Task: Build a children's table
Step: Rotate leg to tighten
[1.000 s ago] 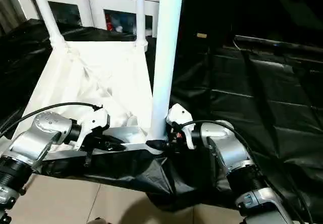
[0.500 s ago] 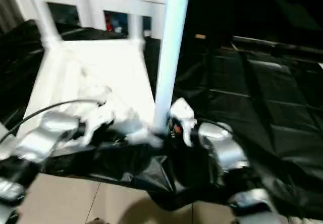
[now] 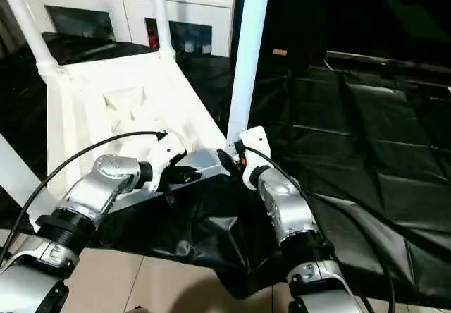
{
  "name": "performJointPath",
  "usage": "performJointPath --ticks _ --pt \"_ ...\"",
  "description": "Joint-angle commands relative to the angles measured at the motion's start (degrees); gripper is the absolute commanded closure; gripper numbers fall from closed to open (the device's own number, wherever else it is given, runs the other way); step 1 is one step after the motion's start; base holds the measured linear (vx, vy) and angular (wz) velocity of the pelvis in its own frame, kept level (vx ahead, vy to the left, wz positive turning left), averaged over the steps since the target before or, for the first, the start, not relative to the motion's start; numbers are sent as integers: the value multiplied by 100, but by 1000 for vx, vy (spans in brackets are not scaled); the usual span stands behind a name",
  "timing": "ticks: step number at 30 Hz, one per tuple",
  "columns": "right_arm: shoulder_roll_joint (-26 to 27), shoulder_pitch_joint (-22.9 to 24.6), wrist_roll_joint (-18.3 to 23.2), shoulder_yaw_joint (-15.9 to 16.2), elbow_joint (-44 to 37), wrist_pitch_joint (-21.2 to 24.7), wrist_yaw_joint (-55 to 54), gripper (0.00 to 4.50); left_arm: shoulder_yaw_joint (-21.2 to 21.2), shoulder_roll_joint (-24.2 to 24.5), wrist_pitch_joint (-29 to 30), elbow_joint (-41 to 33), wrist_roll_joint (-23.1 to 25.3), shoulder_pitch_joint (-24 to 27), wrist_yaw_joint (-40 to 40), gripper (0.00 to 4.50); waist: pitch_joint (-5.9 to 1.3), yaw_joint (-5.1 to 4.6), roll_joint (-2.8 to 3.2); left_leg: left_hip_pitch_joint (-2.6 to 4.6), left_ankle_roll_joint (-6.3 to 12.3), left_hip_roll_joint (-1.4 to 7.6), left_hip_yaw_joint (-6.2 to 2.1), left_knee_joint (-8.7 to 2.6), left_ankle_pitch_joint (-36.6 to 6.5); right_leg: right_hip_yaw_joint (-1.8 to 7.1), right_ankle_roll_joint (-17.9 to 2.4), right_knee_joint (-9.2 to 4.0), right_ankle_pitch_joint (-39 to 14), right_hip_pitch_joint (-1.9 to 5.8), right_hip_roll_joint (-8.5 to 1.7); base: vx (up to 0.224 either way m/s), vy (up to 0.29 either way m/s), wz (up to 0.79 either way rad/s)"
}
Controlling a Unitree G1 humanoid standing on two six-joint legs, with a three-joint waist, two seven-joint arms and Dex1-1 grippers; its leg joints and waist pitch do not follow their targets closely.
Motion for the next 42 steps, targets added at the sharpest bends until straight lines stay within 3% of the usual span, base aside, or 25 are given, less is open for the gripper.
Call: performJointPath --ticks 1,3,5,7,9,11,12,17,21,32,38,42 --pt "294 38 66 739 -249 -12 840 74 -72 -330 -334 -254 -270 -2 -45 450 -317 -5 6 51 -18 94 -17 -424 -1263 220 -969 -445 -1202 266 -394 0 0 0" --pt "-34 97 77 870 -487 -2 1334 61 -144 -137 -569 -493 -349 145 -526 450 -324 -1 -5 43 29 113 -20 -423 -1181 216 -980 -432 -1054 279 -392 0 0 0" --pt "-86 107 82 890 -520 -10 1419 61 -151 -109 -557 -529 -364 166 -589 450 -334 -3 3 37 68 112 -14 -410 -1061 219 -1020 -406 -829 282 -387 0 0 0" --pt "-488 162 125 972 -689 -171 2058 61 -226 140 -462 -778 -459 320 -1038 450 -343 -3 -15 28 138 114 -7 -394 -956 213 -1108 -377 -593 298 -388 0 0 0" --pt "-736 178 169 1008 -756 -250 2464 61 -270 319 -466 -931 -530 422 -1336 450 -336 -3 -2 34 191 116 4 -388 -959 218 -1169 -377 -565 281 -388 0 0 0" --pt "-953 183 180 1041 -821 -311 2840 61 -277 484 -531 -1032 -599 509 -1631 450 -332 0 -27 57 231 129 17 -382 -1025 219 -1212 -383 -619 263 -381 0 0 0" --pt "-1023 182 204 1049 -853 -306 2974 61 -279 548 -541 -1065 -618 537 -1738 450 -318 -8 -15 37 225 129 5 -399 -1043 213 -1200 -381 -693 272 -376 0 0 0" --pt "-1252 166 349 1056 -958 -247 3457 61 -299 851 -570 -1166 -672 658 -2256 450 -306 -9 -72 52 210 132 10 -406 -1131 219 -1164 -400 -981 257 -388 0 0 0" --pt "-1454 172 347 1165 -1000 -232 3884 61 -273 1061 -474 -1286 -791 737 -2557 450 -315 -10 -67 48 225 138 13 -398 -984 217 -1191 -370 -807 261 -387 0 0 0" --pt "-1543 169 283 1258 -948 -320 4075 159 -238 1144 -511 -1297 -815 724 -2707 450 -309 1 -91 56 206 135 16 -395 -968 218 -1215 -369 -818 259 -387 0 0 0" --pt "-1546 201 304 1276 -919 -347 4150 177 -233 1172 -531 -1293 -815 722 -2714 450 -315 11 -115 51 255 132 21 -383 -880 212 -1250 -353 -701 266 -387 0 0 0" --pt "-1443 282 312 1273 -849 -280 4039 178 -142 1042 -550 -1121 -650 665 -2239 450 -308 14 -100 58 243 136 20 -386 -926 213 -1233 -366 -791 253 -389 0 0 0"
